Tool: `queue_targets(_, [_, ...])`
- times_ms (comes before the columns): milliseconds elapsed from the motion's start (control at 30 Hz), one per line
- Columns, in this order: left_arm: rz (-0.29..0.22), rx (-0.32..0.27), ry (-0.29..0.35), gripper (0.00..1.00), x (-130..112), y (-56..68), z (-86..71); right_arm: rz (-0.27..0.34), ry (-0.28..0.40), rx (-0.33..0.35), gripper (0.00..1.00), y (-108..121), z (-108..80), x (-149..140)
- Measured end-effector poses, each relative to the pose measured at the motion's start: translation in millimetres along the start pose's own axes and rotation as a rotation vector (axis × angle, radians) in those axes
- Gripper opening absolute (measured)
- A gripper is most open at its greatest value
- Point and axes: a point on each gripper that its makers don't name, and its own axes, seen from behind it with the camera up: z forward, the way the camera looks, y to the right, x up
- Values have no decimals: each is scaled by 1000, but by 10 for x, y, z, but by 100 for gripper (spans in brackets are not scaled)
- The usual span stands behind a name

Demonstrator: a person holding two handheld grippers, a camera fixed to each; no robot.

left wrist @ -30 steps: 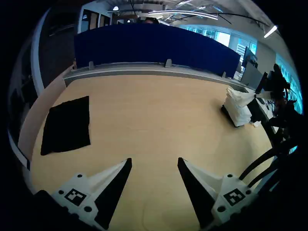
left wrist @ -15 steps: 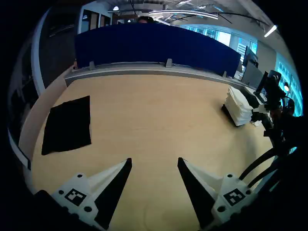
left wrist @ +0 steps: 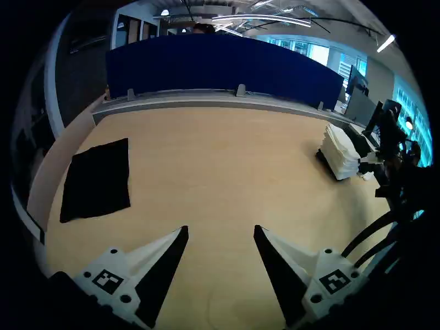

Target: Fold towel

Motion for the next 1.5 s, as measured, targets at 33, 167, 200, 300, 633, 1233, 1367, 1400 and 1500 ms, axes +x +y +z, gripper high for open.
queue_targets(33, [1, 0, 0, 88, 2, 2, 3, -1, 6, -3, 20, 8, -15, 4])
queue_targets(167, [5, -4, 1, 88, 17, 16, 7, 0, 24, -19, 55, 60, -75, 9])
queue_targets(200, [6, -5, 2, 88, 22, 21, 9, 1, 28, -22, 60, 74, -91, 8])
queue_targets(300, [8, -8, 2, 88, 37, 37, 16, 5, 40, -30, 70, 116, -143, 0])
queue_targets(633, [13, -16, 3, 88, 59, 76, 30, 7, 94, -9, 96, 41, -286, 124])
queue_targets(1233, [-3, 6, 7, 88, 39, -31, -31, -79, 141, 132, 100, -768, -168, 474])
queue_targets(1367, [-7, 10, 6, 88, 14, -53, -44, -99, 119, 143, 100, -842, -94, 375])
queue_targets(1400, [-8, 11, 6, 88, 9, -56, -46, -103, 112, 143, 100, -845, -75, 344])
queue_targets(1500, [-9, 12, 5, 88, -3, -62, -54, -115, 89, 140, 100, -840, -15, 242])
